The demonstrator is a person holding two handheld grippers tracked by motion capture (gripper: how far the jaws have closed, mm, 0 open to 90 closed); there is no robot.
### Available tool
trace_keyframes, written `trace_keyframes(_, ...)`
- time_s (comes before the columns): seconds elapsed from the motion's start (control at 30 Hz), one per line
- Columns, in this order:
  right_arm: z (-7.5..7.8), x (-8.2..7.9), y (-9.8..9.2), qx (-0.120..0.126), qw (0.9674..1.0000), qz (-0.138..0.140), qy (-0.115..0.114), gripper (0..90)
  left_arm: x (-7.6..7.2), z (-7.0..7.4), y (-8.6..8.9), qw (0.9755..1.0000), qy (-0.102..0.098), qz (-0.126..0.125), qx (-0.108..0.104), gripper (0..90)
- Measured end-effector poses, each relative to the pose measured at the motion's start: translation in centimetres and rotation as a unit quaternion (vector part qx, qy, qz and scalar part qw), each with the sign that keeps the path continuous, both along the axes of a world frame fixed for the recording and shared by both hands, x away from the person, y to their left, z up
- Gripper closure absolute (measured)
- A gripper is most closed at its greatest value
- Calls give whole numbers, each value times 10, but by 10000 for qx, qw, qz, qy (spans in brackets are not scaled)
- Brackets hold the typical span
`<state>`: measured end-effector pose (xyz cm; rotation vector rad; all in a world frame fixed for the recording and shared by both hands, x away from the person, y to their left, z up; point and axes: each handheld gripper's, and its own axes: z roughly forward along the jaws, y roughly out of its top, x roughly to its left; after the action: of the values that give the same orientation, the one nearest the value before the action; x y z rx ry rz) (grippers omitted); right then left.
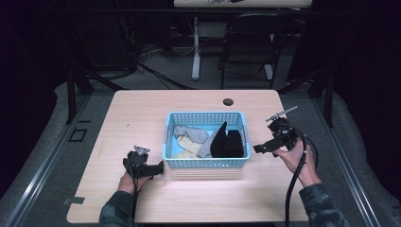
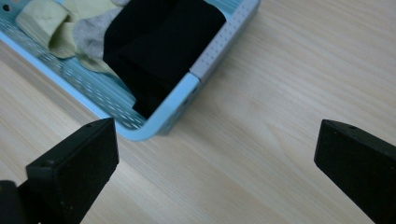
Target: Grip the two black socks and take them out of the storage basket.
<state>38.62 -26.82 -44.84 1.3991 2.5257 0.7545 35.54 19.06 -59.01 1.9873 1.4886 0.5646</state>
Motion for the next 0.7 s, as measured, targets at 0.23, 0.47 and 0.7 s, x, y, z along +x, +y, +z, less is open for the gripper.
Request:
trace_keyframes(0.23, 14, 8, 18, -28, 9998, 176, -65, 0, 0, 0, 0, 10000, 1, 1, 0, 6)
trace_keyframes(0.47, 24, 20, 38, -11, 9993, 352, -81, 0, 0, 0, 0, 10000, -1, 0, 2, 6)
trace_keyframes(0.7, 21, 36, 68, 0, 9984, 560, 45, 1, 0, 0, 0, 10000, 0, 8, -6, 6)
